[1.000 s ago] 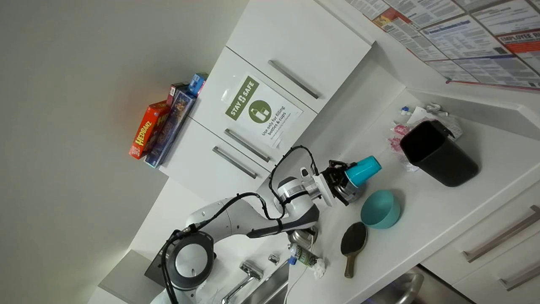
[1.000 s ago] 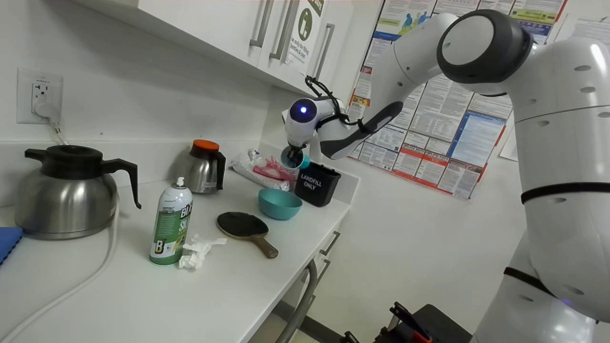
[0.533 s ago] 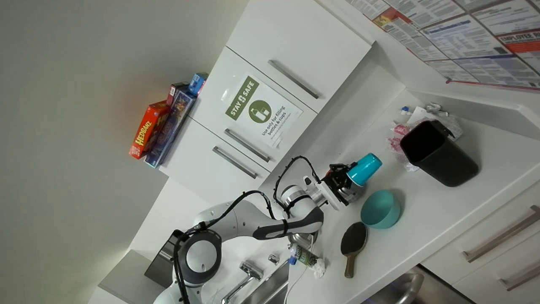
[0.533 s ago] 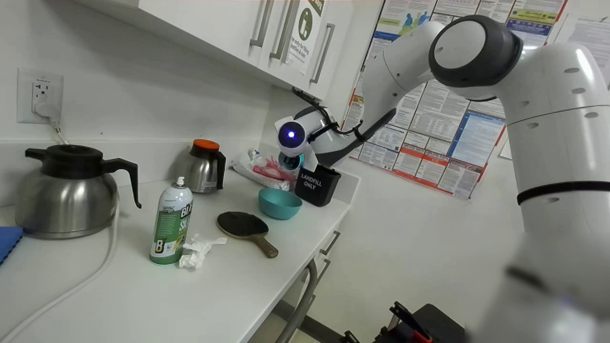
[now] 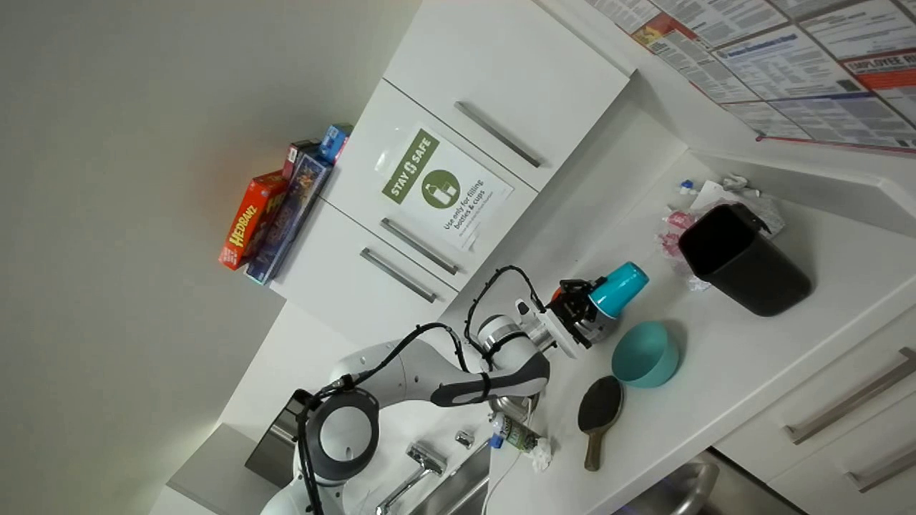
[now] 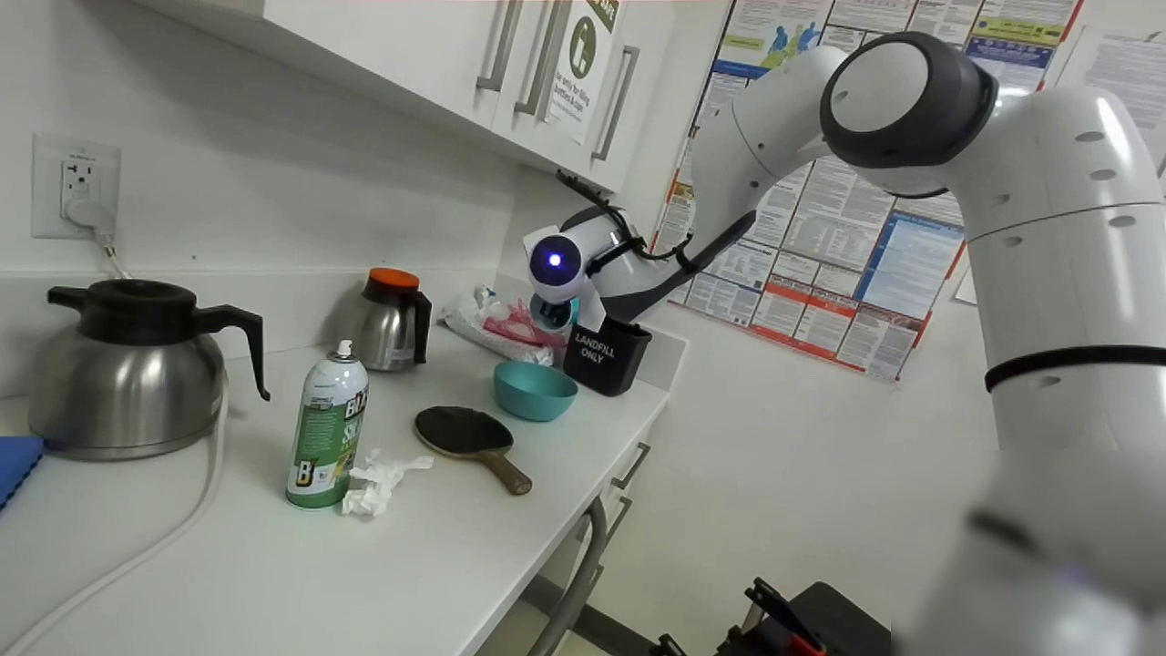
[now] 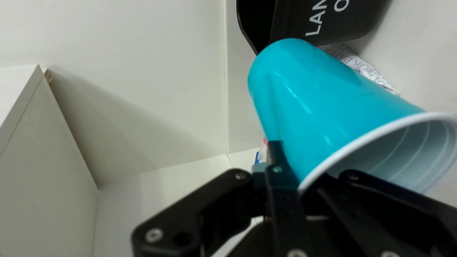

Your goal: Move the candies from the cup to the bowl

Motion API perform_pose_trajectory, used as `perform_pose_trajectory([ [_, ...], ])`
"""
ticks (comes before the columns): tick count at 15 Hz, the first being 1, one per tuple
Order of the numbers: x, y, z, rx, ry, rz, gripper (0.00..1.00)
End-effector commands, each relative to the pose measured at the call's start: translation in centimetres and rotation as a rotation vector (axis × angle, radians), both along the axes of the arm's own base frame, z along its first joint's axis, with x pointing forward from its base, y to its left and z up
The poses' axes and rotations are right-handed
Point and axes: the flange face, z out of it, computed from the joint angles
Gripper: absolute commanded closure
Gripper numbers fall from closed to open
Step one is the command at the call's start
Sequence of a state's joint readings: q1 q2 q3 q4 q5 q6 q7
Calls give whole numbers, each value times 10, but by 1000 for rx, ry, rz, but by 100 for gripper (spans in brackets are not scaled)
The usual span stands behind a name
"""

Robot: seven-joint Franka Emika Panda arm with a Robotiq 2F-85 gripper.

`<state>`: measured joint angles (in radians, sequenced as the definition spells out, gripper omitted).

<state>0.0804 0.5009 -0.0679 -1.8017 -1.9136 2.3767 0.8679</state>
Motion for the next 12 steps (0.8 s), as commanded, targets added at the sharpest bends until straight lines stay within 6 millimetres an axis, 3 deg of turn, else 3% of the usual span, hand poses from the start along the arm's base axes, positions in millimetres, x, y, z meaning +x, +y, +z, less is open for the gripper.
perform_pose_trajectory([
  [1,-2,9,-8,-40,-12,16,99],
  [6,-9,25,-33,-133,3,35,99],
  [12,-31,29,-64,-244,22,28,99],
])
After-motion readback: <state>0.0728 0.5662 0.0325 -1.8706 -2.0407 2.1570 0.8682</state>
